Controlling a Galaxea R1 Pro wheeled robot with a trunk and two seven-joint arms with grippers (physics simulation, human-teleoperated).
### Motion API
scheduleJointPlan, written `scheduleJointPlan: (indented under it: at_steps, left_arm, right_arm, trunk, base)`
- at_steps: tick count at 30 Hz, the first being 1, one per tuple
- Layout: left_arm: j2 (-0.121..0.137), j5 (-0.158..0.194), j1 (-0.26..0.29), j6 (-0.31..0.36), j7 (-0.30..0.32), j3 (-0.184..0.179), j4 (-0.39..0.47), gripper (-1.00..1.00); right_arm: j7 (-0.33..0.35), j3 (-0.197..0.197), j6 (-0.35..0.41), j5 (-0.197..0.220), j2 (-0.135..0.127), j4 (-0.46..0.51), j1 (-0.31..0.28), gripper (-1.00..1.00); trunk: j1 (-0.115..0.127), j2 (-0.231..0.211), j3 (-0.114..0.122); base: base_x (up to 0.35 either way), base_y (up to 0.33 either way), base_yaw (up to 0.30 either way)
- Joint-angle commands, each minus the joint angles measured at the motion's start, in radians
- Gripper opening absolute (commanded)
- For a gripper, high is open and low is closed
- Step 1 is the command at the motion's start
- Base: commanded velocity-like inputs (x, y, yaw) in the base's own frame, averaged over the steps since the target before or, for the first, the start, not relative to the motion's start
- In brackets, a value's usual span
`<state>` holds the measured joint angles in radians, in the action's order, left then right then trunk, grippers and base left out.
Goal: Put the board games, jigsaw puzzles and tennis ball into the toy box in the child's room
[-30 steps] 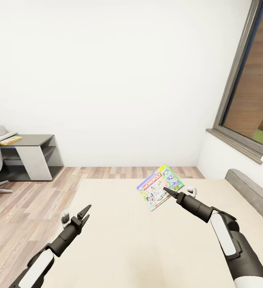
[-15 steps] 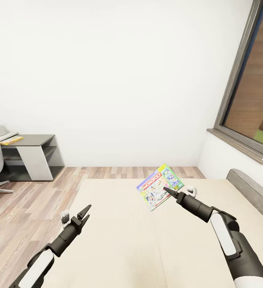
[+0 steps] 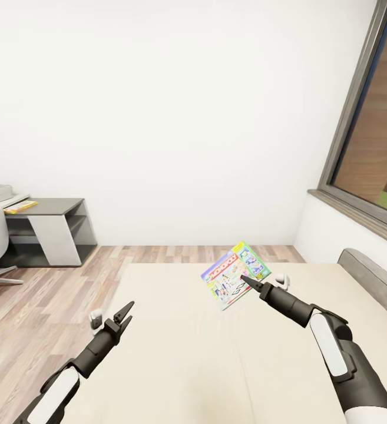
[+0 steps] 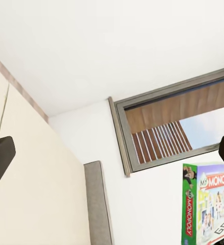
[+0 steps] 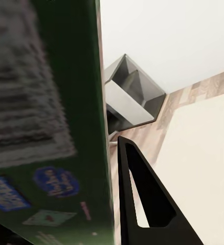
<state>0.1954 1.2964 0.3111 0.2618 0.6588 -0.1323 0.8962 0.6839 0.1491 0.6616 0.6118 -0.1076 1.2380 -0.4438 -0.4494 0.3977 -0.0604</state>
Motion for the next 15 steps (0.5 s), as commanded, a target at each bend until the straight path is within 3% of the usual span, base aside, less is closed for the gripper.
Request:
scheduleJointPlan:
  at_steps: [1, 15]
  left_arm:
    - [0.001, 0.011, 0.001, 0.008, 0.003, -0.002, 0.000, 1.00]
    - [0.001, 0.010, 0.001, 0.007, 0.011, -0.003, 0.000, 1.00]
  right_arm:
    - [0.003, 0.001, 0.007, 0.005, 0.000, 0.001, -0.001, -1.00]
    - [0.004, 0.002, 0.007, 0.005, -0.001, 0.005, -0.001, -1.00]
  trunk:
    - [-0.001, 0.002, -0.002]
    - [-0.001, 0.002, -0.002]
  base:
    - [0.000, 0.213, 0.000]
    - [0.000, 0.246, 0.000]
